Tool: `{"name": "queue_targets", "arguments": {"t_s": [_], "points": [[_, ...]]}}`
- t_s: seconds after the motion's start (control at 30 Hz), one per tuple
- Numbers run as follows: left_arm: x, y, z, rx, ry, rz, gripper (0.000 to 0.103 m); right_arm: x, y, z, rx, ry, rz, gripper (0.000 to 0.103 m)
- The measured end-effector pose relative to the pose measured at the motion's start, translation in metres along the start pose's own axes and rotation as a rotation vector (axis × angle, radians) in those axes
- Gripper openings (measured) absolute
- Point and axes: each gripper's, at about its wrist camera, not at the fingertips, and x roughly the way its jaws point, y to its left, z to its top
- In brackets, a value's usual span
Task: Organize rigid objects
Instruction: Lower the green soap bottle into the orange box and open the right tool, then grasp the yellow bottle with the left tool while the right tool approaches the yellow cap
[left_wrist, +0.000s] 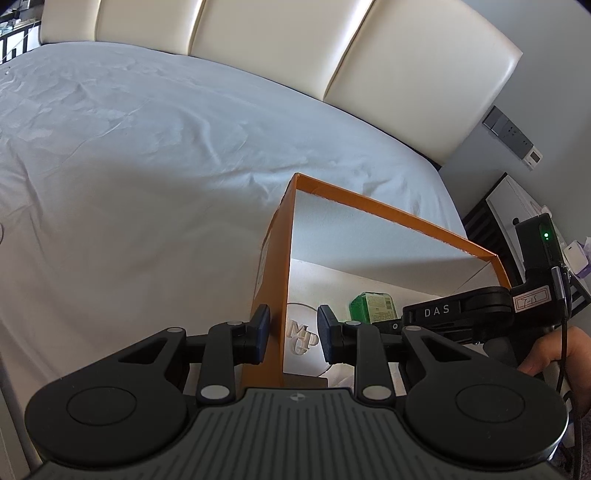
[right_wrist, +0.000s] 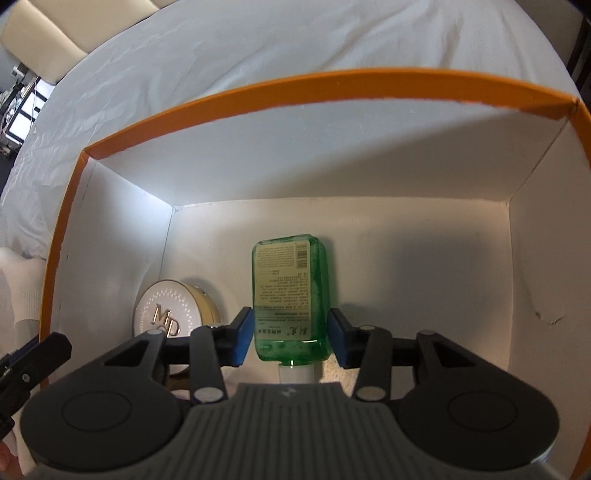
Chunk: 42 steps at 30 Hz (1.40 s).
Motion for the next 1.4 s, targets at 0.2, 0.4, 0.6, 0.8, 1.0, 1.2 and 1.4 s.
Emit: {"name": "queue_targets", "arguments": {"t_s": [0.2,0.4,0.6,0.8,1.0,1.2,1.4], "points": [[0.000,-0.003,0.000,0.004,0.003,0.009,0.031,0.006,0.005,0.007,0.056,-0.028,0.008,0.044],[-0.001,-0.002,0.001,0.001,0.005,0.008,0.031,0.011,0.023,0.017,0.025,-0.055,0.009,0.044],[-0.001,-0.003,0.001,0.001,0.002,0.012,0.031,0.012,0.030,0.016,0.002,-0.027,0.042,0.044],[-0.002,-0.001,0.000,-0.006,0.002,0.005,0.031,0.020,0.029,0.021,0.038,-0.014,0.068,0.044],[-0.013,-0.003,-0.002,0.001,-0.022,0.002,0.031,0.009,0.021,0.014,0.046,-0.040,0.069,0.044],[-0.047,-0.010,-0.012,0.036,-0.070,-0.005,0.031,-0.041,0.022,-0.014,-0.050,-0.137,0.092,0.046],[-0.081,-0.005,-0.035,0.048,-0.081,0.037,0.031,-0.096,0.027,-0.067,-0.191,-0.288,0.158,0.047]]}}
